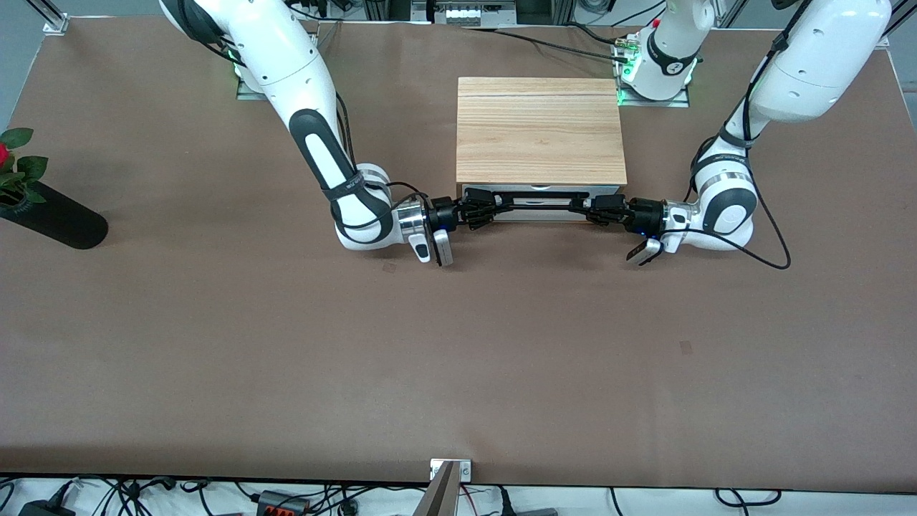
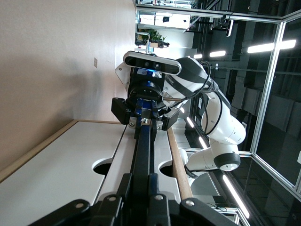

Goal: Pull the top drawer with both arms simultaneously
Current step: 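Pull the black handle outward with both grippers, sliding the drawer open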

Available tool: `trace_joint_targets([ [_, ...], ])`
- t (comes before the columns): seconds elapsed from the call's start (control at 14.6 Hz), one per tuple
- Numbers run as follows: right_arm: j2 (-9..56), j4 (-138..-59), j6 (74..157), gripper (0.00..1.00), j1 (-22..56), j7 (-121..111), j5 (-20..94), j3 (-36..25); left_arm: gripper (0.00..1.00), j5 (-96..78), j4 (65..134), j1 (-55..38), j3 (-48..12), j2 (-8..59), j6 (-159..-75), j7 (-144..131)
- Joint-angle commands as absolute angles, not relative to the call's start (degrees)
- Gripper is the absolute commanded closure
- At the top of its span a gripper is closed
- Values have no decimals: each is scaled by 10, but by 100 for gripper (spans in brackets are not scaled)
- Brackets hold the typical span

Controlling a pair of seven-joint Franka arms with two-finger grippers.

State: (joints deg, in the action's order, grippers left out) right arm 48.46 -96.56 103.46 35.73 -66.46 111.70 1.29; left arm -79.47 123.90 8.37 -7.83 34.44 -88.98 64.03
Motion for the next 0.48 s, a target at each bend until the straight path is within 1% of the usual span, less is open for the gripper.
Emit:
trace_joint_targets([
  [0.0, 480, -969, 1030, 85, 349, -679, 1113, 15, 97, -796, 1252, 86, -82, 338, -873, 622],
  [0.41, 496, -952, 1031, 86, 347, -679, 1113, 11, 98, -795, 1233, 83, -82, 343, -873, 619],
])
